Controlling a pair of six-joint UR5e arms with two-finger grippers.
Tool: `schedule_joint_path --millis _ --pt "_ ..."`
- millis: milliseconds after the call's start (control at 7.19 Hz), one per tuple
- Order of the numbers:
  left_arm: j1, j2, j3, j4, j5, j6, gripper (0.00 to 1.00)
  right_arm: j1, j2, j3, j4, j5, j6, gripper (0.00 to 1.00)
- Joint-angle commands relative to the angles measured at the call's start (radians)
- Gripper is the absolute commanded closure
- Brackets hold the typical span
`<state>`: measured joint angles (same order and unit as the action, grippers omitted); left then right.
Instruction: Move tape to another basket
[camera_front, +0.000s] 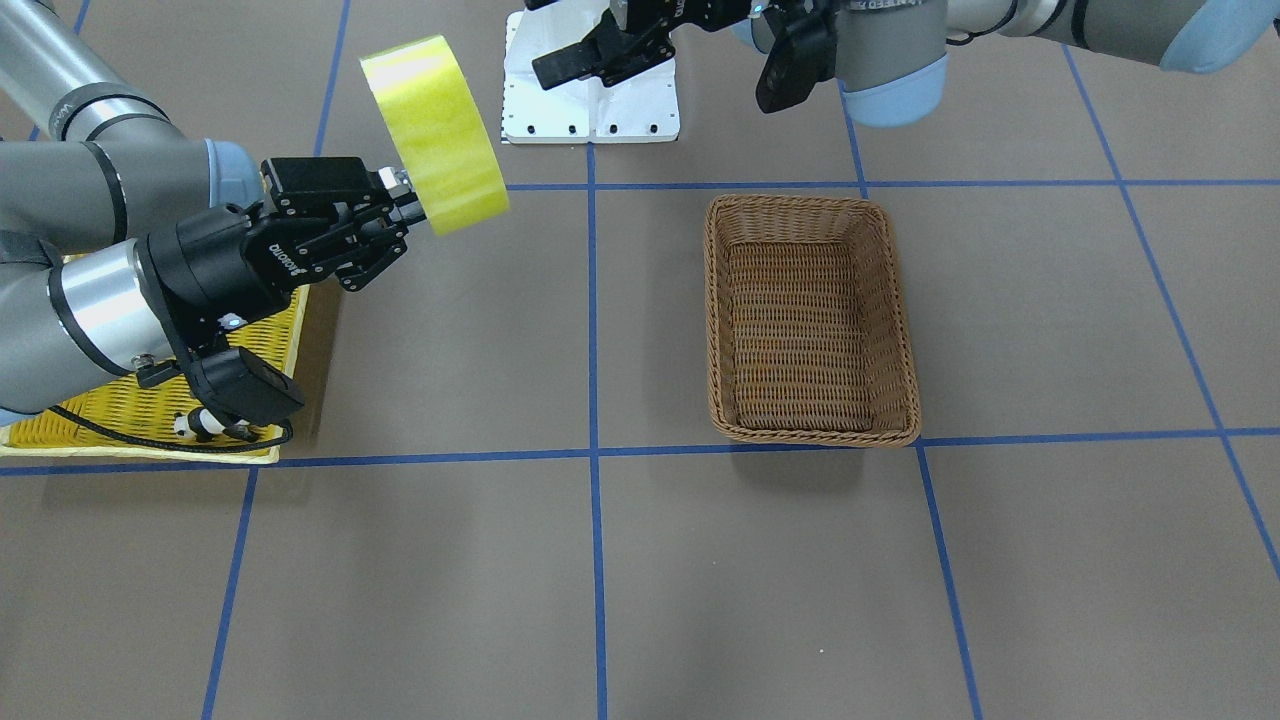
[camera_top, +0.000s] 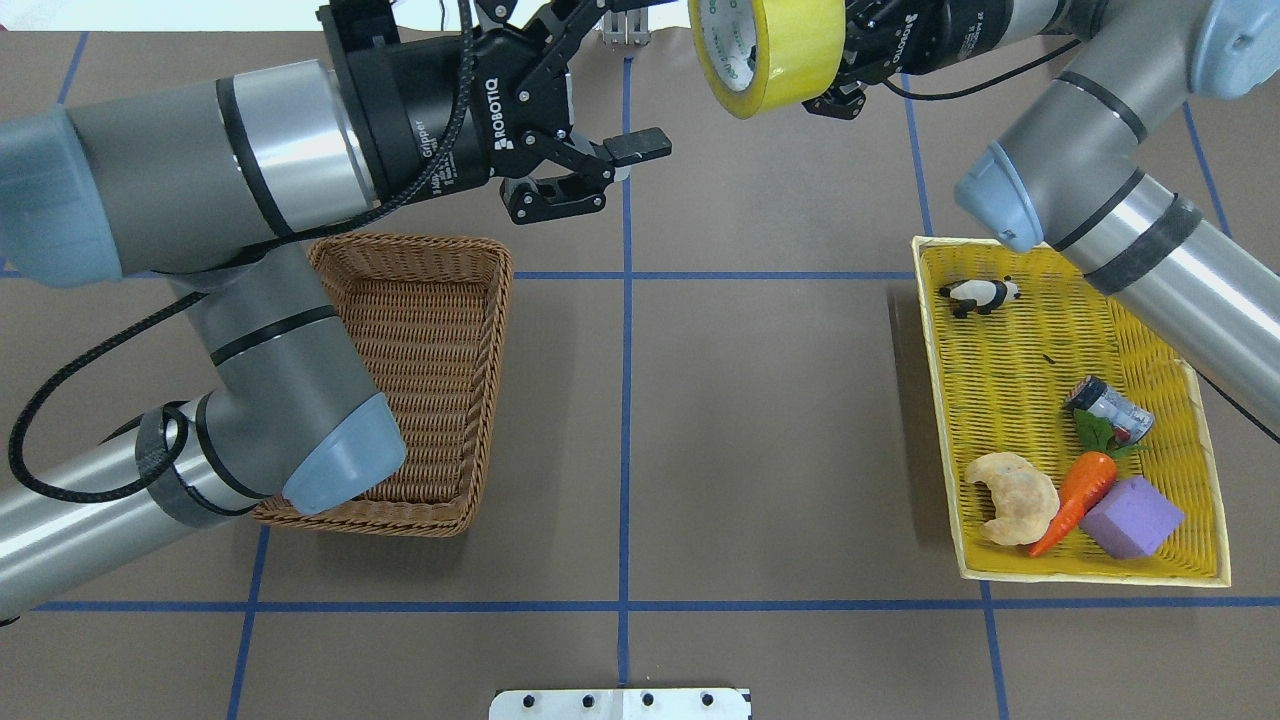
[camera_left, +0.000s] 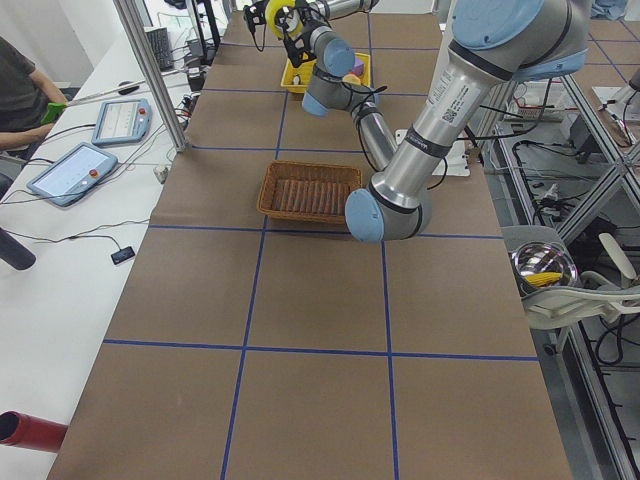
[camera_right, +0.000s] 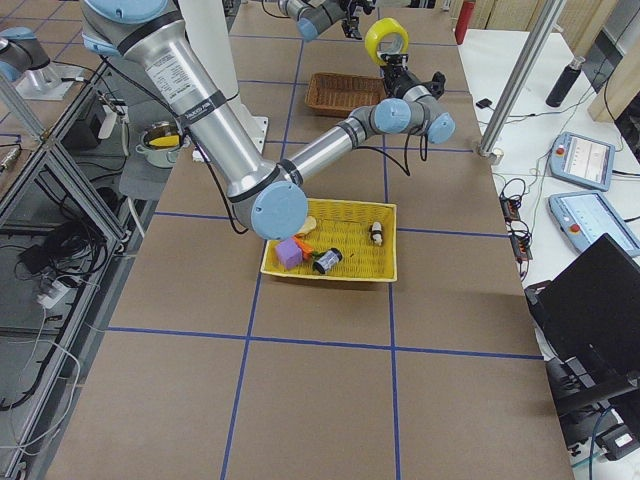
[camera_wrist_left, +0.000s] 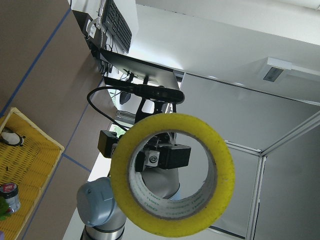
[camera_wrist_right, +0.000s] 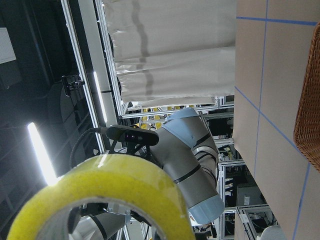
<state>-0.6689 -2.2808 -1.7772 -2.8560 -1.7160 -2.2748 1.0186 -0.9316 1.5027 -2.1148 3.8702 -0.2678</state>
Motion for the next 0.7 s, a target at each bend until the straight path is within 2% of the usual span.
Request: schedule_joint_path --millis 0,556 --pt "0.002 -0.038 0.022 0.0 0.022 0.003 0.04 -0.014 0.0 0.002 -0.001 0.0 -0.002 1.0" --pt "0.0 -0.051 0.039 -0.012 0.068 0.009 0.05 -0.029 -0.018 0.042 -0.002 -0.001 0.001 1.0"
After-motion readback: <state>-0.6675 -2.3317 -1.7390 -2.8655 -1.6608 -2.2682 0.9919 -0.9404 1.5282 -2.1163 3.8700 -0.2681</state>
